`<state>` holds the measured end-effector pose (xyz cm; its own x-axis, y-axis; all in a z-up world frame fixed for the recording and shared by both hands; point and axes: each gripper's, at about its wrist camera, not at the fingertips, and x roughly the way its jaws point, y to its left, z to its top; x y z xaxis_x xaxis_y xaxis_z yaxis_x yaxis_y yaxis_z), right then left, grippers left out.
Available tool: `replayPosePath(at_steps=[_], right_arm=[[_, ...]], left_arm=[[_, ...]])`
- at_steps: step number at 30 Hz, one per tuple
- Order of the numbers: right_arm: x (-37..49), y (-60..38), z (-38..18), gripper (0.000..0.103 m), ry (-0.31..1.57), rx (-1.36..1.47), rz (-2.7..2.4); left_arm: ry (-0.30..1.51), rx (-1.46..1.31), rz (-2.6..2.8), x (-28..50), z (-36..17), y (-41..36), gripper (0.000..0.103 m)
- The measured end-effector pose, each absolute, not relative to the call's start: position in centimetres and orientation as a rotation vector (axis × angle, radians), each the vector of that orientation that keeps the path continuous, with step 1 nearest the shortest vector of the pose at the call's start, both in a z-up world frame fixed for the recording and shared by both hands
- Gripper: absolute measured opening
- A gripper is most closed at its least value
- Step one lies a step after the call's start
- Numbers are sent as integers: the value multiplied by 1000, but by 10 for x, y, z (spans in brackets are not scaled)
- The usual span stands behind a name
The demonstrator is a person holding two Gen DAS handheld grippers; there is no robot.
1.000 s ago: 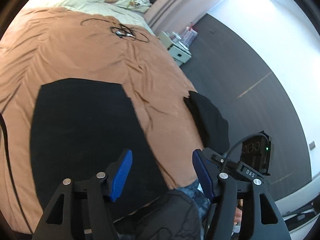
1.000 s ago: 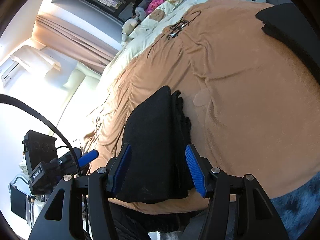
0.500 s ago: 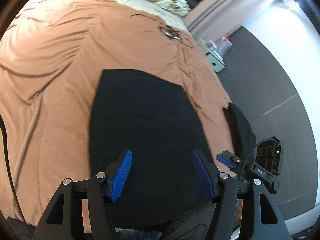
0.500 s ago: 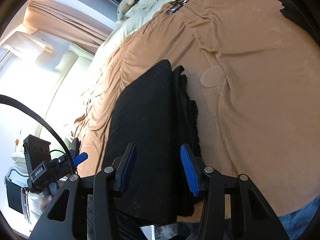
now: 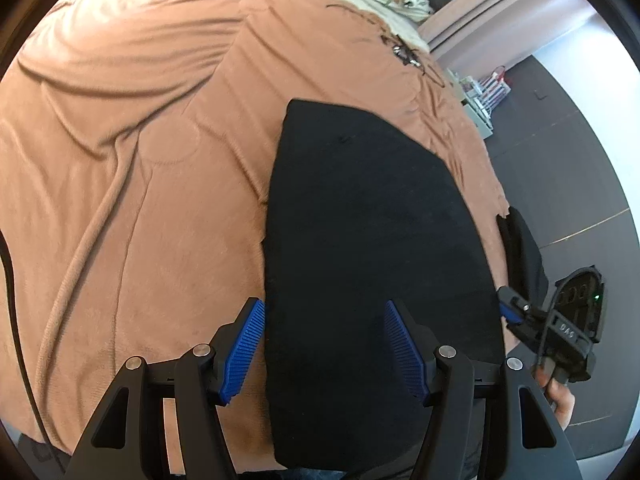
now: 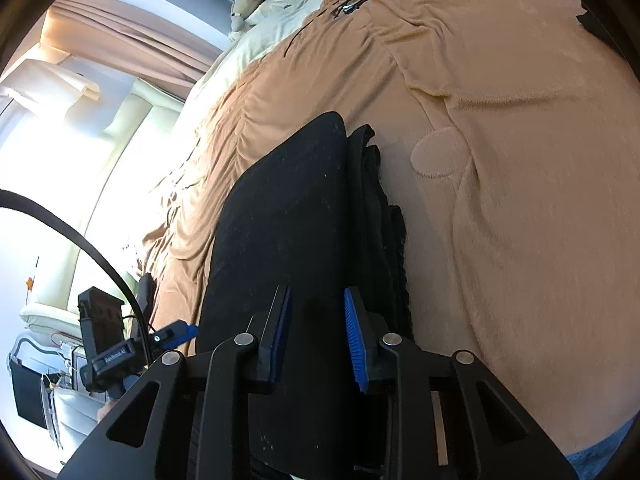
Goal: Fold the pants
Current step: 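Grasp the folded black pants edge with the left tool while the right tool grasps the stack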
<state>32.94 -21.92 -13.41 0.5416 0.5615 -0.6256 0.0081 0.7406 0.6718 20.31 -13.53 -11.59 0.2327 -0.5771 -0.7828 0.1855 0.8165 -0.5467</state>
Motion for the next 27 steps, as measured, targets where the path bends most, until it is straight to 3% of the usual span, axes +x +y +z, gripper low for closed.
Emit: replayPosePath(at_steps=[3, 6, 9, 12, 19, 27], right_arm=[[335, -212, -136, 24, 954, 678, 354], [336, -206, -131, 8, 950, 654, 347], [330, -206, -121, 4, 924, 646, 359], [320, -206, -112, 3, 893, 635, 369], [295, -214, -107, 2, 875, 615, 342], [296, -225, -147, 2, 970, 635, 251]], left_arm=[[1257, -380, -533, 205, -126, -134, 65], [1277, -399, -538, 206, -135, -134, 65], [1284, -410, -543, 207, -139, -132, 64], [1291, -426, -560, 205, -138, -133, 56], [1272, -388, -567, 200, -127, -139, 51], [1264, -366, -579, 203, -125, -141, 51]])
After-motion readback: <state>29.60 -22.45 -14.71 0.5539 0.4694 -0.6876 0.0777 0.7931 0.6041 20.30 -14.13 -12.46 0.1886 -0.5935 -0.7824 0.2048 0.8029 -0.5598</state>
